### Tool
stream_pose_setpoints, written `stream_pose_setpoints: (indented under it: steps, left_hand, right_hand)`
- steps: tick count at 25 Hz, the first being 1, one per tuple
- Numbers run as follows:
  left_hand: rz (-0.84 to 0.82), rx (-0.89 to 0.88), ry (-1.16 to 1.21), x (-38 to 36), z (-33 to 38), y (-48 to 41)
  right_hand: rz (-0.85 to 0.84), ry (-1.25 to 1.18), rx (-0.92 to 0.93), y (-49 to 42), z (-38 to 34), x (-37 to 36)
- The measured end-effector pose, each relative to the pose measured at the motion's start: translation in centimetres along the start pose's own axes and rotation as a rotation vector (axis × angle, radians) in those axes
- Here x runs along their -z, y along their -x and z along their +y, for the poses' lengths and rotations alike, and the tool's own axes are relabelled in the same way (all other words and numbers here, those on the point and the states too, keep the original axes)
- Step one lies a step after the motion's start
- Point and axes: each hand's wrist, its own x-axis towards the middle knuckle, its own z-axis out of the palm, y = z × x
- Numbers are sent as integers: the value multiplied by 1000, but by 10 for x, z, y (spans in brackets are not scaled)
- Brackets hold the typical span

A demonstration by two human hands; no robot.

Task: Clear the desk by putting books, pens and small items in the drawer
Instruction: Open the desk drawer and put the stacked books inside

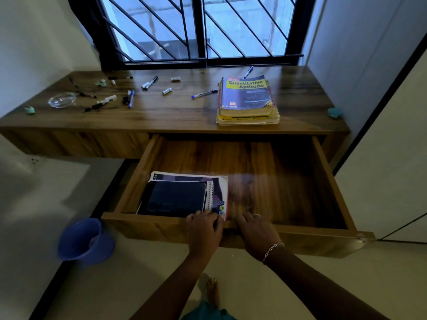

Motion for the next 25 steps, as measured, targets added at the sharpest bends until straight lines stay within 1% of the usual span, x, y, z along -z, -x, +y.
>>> stream_pose_setpoints:
  steps: [6,10,12,14,16,18,20,22,25]
  left_hand:
    - [-2,-40,-39,2,0,0]
    - [-74,21,-27,3,3,-8]
    - [-105,77,36,6,5,-21]
    - [-128,122,175,11,8,-43]
    - [-147,130,272,16,11,-70]
    - [-167,117,365,20,15,-101]
    - [-172,118,447,25,20,-136]
    - [-179,170,513,28,20,-175]
    - [-234,332,640,31,19,-232]
  right_hand:
    - [6,33,13,4,-2,0]
    - [-35,-12,40,0,6,5]
    - [-78,-207,10,-7,14,14]
    - [-58,-395,-47,-19,26,23]
    - [14,-518,-108,-33,39,33]
    - [121,-635,-163,-51,53,45]
    - [191,-764,-262,-74,69,62]
    - [254,-904,-370,-103,89,80]
    - [386,-1063,-512,-146,121,106]
